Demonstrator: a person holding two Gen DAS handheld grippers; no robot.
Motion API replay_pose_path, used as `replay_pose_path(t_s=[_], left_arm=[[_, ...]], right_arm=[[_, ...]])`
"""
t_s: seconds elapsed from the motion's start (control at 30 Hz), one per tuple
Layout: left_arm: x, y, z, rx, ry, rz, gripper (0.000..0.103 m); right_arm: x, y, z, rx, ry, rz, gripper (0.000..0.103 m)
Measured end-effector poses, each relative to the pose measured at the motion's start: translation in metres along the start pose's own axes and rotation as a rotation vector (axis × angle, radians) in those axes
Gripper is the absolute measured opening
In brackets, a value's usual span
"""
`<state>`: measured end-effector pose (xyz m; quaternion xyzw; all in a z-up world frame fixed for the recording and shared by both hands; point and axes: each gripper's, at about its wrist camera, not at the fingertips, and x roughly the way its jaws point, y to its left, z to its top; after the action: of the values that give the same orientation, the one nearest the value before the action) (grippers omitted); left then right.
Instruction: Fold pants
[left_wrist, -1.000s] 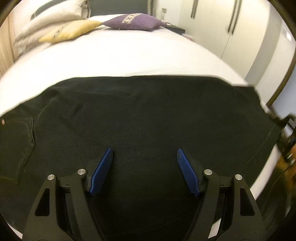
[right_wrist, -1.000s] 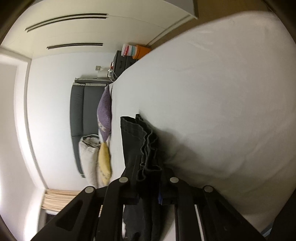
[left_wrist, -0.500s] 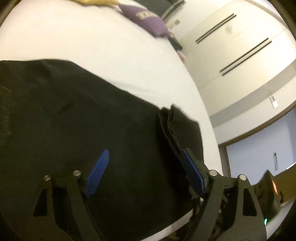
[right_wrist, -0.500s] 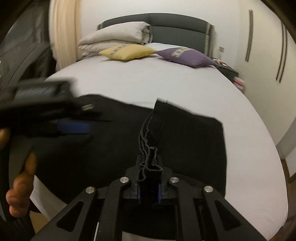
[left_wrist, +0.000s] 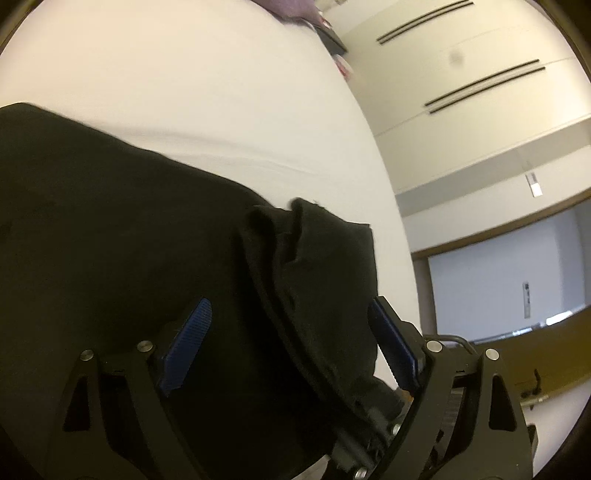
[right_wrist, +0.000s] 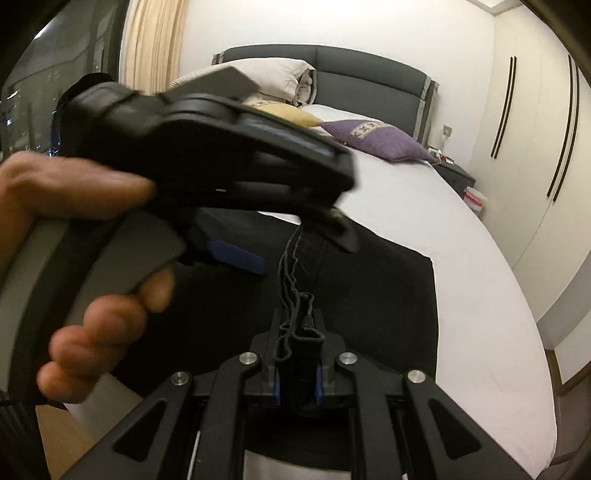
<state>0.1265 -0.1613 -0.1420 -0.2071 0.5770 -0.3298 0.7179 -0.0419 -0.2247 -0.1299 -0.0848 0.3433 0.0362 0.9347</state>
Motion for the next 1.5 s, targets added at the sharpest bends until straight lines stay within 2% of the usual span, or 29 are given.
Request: replay_pose_path(t_s=[0.03, 0.07, 0.1, 0.17, 0.23, 0.27, 0.37, 0.53, 0.8, 0.97, 1.07, 1.17, 1.27, 1.3, 1.37, 1.5], left_arm=[[0.003, -0.001, 0.001, 0.001, 0.0, -0.001, 0.075], [0.004, 0.0, 0.0, 0.003, 0.006, -0.011, 0.046], [0.007, 0.001, 0.002, -0.004, 0.027, -0.024, 0.032], [0.007, 0.002, 0.002, 0.005, 0.032, -0.029, 0.017], [0.001, -0.001, 0.002, 0.045, 0.026, -0.045, 0.007], [-0.004, 0.001, -0.001, 0.055, 0.022, -0.051, 0.006], [-0.023, 0.005, 0.001, 0.084, 0.003, -0.045, 0.006], [-0.058, 0.014, 0.008, 0.123, -0.042, 0.016, 0.006], [-0.105, 0.063, 0.001, 0.105, -0.093, 0.12, 0.006], [-0.098, 0.098, -0.007, 0.051, -0.093, 0.161, 0.006], [-0.092, 0.126, -0.014, 0.022, -0.068, 0.182, 0.009], [-0.087, 0.139, -0.019, -0.007, -0.085, 0.151, 0.009], [-0.092, 0.14, -0.019, 0.004, -0.089, 0.153, 0.011], [-0.097, 0.139, -0.019, 0.016, -0.093, 0.177, 0.012], [-0.11, 0.137, -0.018, 0.031, -0.118, 0.221, 0.02], [-0.154, 0.132, -0.022, 0.036, -0.248, 0.355, 0.023]], right_arm=[[-0.001, 0.002, 0.0, -0.005, -0.004, 0.001, 0.013], [-0.003, 0.002, 0.001, -0.006, -0.007, 0.001, 0.013], [-0.004, 0.002, 0.001, -0.008, -0.011, 0.001, 0.013], [-0.007, 0.006, 0.002, -0.02, -0.018, 0.001, 0.013], [-0.007, 0.008, 0.003, -0.022, -0.018, 0.007, 0.013], [-0.007, 0.01, 0.006, -0.016, -0.016, 0.018, 0.013], [-0.008, 0.016, 0.016, -0.009, -0.021, 0.043, 0.013], [-0.004, 0.037, 0.041, -0.015, -0.038, 0.09, 0.013], [0.018, 0.09, 0.069, -0.082, -0.039, 0.185, 0.013], [0.039, 0.115, 0.065, -0.111, 0.003, 0.233, 0.014], [0.063, 0.122, 0.054, -0.12, 0.085, 0.272, 0.015], [0.074, 0.12, 0.041, -0.112, 0.116, 0.302, 0.021], [0.07, 0.111, 0.042, -0.078, 0.127, 0.337, 0.038], [0.067, 0.106, 0.045, -0.06, 0.139, 0.354, 0.039], [0.051, 0.088, 0.05, -0.016, 0.122, 0.394, 0.04], [0.025, 0.032, 0.06, 0.127, 0.075, 0.452, 0.042]])
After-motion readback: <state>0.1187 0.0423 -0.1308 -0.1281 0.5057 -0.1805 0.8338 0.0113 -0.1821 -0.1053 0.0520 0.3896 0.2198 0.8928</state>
